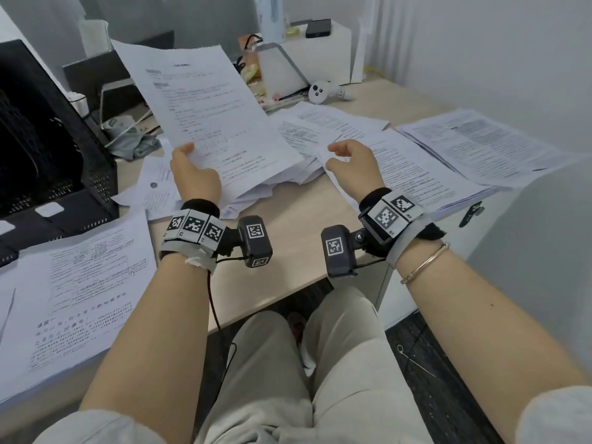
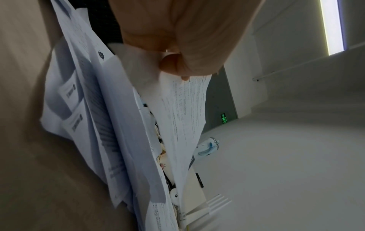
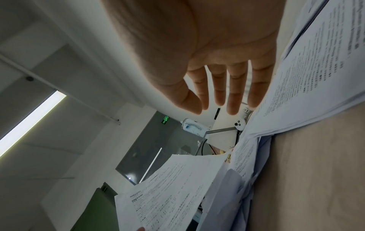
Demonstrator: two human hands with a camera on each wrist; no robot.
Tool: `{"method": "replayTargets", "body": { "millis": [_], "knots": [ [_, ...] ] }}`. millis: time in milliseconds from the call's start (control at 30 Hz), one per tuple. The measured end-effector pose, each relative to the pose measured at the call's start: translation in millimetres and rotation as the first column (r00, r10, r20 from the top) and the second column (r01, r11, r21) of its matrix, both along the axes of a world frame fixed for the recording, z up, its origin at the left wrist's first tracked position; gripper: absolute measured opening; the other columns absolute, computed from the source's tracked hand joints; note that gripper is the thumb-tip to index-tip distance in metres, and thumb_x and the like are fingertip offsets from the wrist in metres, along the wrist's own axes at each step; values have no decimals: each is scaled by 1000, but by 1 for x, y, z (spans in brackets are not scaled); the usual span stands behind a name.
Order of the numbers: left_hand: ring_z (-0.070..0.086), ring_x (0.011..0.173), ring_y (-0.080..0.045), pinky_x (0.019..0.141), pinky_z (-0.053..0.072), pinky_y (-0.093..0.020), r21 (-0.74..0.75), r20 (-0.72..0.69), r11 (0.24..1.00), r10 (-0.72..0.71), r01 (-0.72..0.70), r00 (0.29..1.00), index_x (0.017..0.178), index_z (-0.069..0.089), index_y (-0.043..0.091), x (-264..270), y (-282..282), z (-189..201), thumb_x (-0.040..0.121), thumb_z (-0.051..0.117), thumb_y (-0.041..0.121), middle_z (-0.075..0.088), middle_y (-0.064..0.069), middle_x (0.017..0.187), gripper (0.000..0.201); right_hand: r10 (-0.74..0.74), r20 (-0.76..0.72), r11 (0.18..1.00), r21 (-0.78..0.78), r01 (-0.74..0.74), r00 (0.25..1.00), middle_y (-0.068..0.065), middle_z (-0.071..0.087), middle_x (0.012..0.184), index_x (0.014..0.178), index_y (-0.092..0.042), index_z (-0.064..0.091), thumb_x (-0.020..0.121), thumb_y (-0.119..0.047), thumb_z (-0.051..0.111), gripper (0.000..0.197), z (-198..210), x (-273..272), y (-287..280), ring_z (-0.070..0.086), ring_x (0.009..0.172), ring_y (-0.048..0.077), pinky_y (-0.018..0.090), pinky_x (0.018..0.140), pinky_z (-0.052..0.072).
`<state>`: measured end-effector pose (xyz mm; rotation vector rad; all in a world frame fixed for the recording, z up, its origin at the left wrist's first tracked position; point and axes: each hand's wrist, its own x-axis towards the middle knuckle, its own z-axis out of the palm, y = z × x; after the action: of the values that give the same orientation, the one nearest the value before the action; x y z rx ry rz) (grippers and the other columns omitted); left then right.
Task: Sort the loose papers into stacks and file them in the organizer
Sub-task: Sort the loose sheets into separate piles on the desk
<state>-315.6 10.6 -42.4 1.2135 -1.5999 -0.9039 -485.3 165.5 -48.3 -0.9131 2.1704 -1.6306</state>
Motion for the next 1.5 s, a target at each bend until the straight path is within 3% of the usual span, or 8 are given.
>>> {"method": "replayTargets", "body": {
  "millis": [233,467,600,767,967,1067,1300,1500],
  "knots": [
    [43,126,-20,105,40,-29,22,-40,999,-33,34,999,132,40,15,18,9,3,82,33,-13,43,-7,138,58,55,-15,998,29,-54,998,4,52,130,122,-10,54,87,-8,54,35,5,16,-16,45,124,14,22,93,35],
    [44,123,-19,98,39,-19,6,38,988,-155,155,987,129,44,14,46,27,3,80,29,-18,45,-5,133,60,118,47,981,148,-123,992,8,41,144,141,-11,35,89,-15,55,56,7,39,-39,40,132,20,32,106,35],
    [44,112,-12,76,37,1,10,58,987,-159,159,986,128,44,12,68,30,6,80,28,-18,45,1,125,59,134,27,976,171,-137,991,9,43,141,140,-10,35,91,-12,52,52,5,52,-52,43,129,23,31,102,35],
    [42,124,-18,106,38,-30,5,117,990,-141,141,983,129,44,13,97,24,12,81,31,-15,44,-5,136,57,108,17,994,-8,-108,994,6,53,120,131,-13,45,88,1,42,45,10,75,-72,52,109,20,29,95,44],
    [45,123,-18,100,42,-25,40,111,991,-135,131,985,130,44,12,133,20,14,84,32,-15,44,-6,137,55,122,-1,989,-82,-122,993,-1,52,96,128,-15,49,87,4,40,45,18,102,-99,52,88,12,20,77,46],
    [45,123,-18,99,42,-25,56,127,992,-119,113,985,131,45,12,152,15,13,85,34,-13,45,-5,137,53,141,-17,987,-78,-142,990,-13,46,83,128,-14,48,88,4,40,45,19,118,-111,50,79,4,2,59,38],
    [49,115,-15,82,45,-12,19,162,1000,6,-9,987,130,50,14,219,-4,23,83,33,-13,48,-2,133,57,265,-11,959,-103,-265,964,-8,52,80,125,-12,50,87,2,44,41,29,169,-140,53,72,7,9,57,42],
    [48,121,-20,103,40,-29,-32,184,977,215,-213,959,126,54,11,293,-26,31,78,30,-16,51,-6,131,60,466,18,882,-94,-463,885,-6,58,77,122,-12,52,85,-1,55,39,41,231,-160,61,82,16,27,70,50]
  ]
}}
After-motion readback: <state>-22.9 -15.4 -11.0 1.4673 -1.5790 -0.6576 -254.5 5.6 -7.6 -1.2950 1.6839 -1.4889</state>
